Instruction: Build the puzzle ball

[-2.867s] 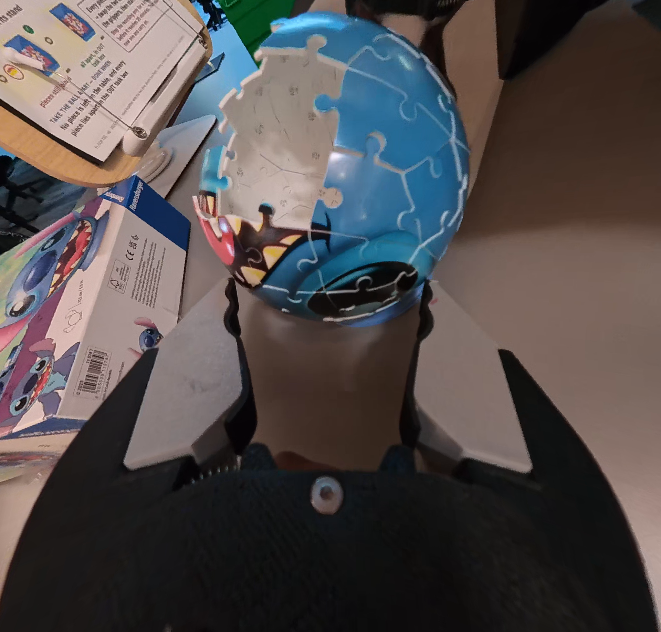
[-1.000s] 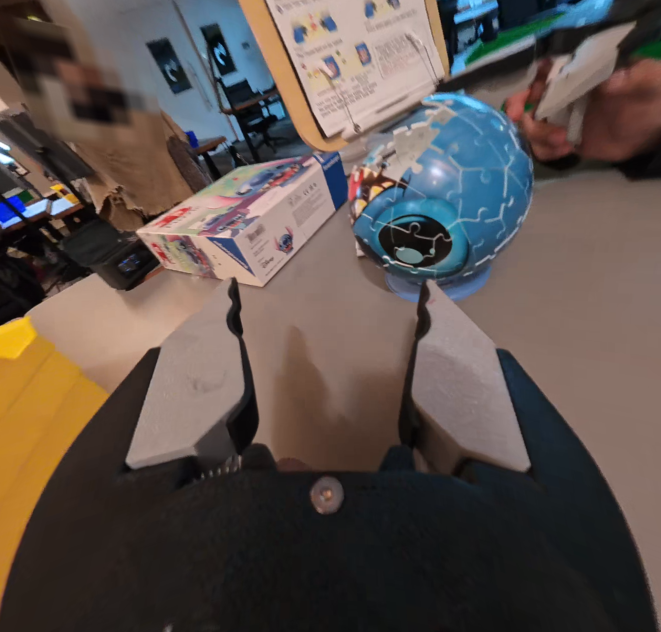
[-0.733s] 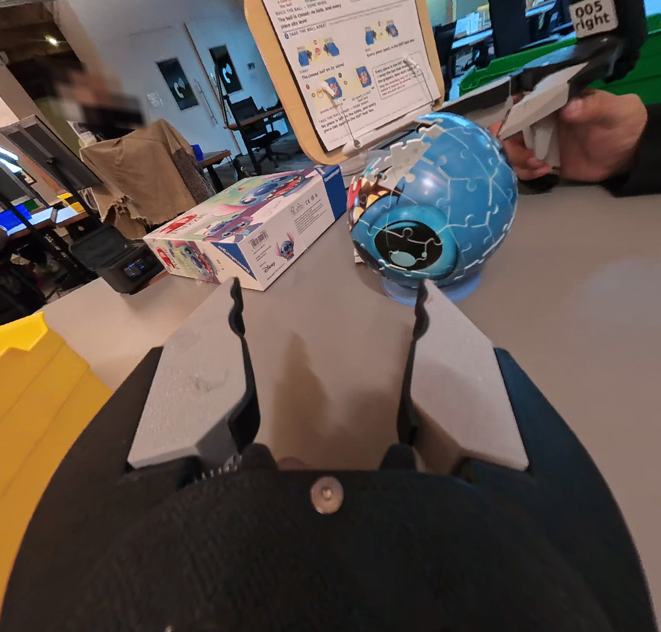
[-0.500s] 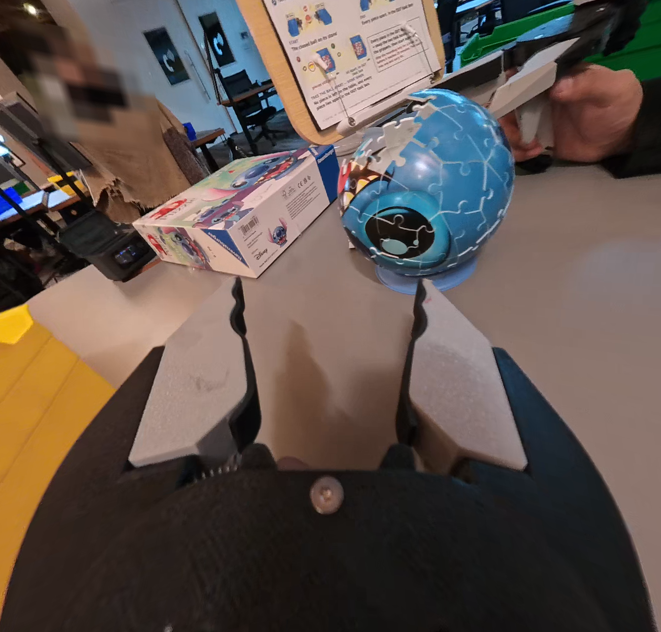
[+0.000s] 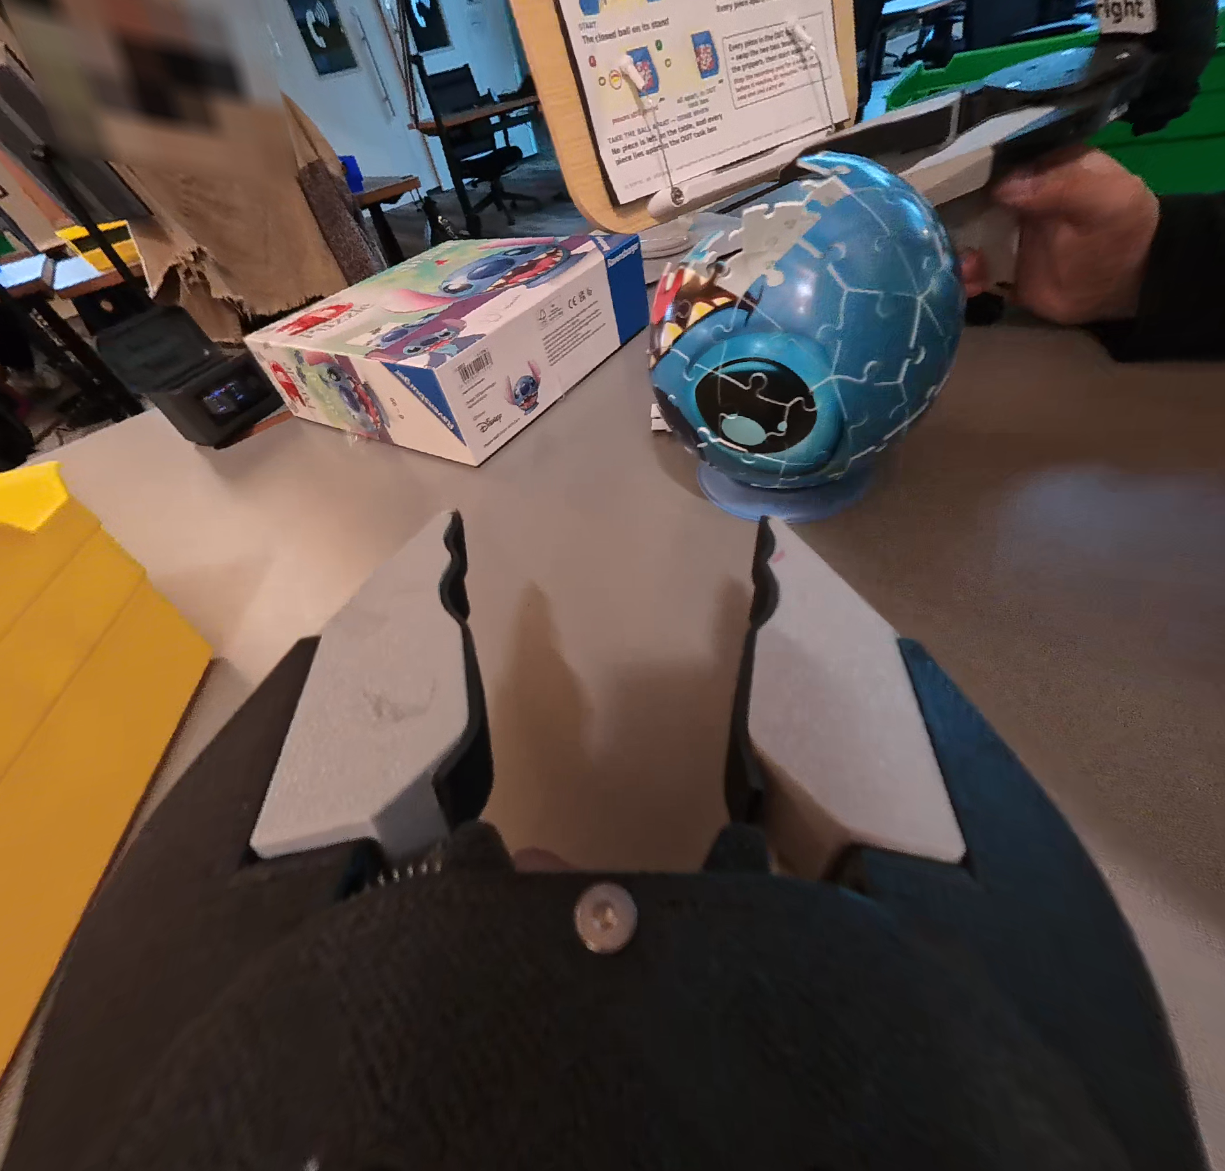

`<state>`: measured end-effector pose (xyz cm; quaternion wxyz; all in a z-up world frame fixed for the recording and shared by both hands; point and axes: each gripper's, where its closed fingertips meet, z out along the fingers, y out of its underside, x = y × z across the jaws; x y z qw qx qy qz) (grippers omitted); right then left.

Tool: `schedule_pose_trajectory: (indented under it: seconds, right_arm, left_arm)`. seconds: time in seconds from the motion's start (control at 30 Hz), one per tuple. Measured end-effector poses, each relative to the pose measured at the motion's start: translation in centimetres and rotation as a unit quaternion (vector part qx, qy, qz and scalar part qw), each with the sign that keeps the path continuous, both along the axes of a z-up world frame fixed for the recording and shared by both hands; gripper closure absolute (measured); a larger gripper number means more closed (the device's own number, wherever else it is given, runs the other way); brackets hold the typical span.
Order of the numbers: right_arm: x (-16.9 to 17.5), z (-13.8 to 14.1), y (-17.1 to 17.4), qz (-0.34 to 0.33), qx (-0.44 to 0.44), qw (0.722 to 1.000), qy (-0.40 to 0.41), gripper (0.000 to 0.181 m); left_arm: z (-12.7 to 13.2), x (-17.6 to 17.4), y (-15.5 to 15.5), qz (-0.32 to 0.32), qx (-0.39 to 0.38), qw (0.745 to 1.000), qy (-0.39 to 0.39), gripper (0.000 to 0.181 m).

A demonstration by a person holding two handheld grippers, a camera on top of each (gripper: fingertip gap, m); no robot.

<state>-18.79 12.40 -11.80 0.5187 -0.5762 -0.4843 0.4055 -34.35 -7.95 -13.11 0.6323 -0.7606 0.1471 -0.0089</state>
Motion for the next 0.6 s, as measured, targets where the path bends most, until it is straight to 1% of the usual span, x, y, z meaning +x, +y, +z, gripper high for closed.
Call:
schedule_pose_trajectory:
  seconds: [0.1,0.2,0.27,0.33,0.4,0.47,0.6]
  right_arm:
    - [0.2,-0.1,1.7,-0.041,0.016,0.999,-0.007,0.057]
    - [0.8,-0.2,3.7,-0.087,0.013,0.996,-0.012,0.058]
    - [1.2,-0.3,4.8,-0.114,0.009,0.993,-0.014,0.060]
    - [1.6,-0.5,5.5,-0.133,0.004,0.991,-0.016,0.061]
    - [1.8,-0.6,5.9,-0.144,0.004,0.989,-0.019,0.062]
    - [1.8,-0.6,5.9,-0.145,0.006,0.989,-0.022,0.063]
    - [1.3,-0.4,5.0,-0.127,0.021,0.991,-0.021,0.063]
  left_arm:
    - [-0.1,-0.5,-0.1,0.014,-0.004,1.000,-0.005,0.097]
    - [-0.6,-1.0,0.3,0.026,-0.024,0.999,-0.011,0.098]
    - [-0.9,-1.3,0.5,0.030,-0.040,0.998,-0.025,0.098]
    - [-0.7,-1.7,0.5,0.034,-0.037,0.998,-0.046,0.100]
    - [-0.3,-2.2,0.4,0.040,-0.027,0.996,-0.070,0.105]
    - [-0.2,-2.6,0.4,0.041,-0.028,0.995,-0.091,0.103]
    - [0.0,-2.3,0.2,0.034,-0.022,0.996,-0.084,0.099]
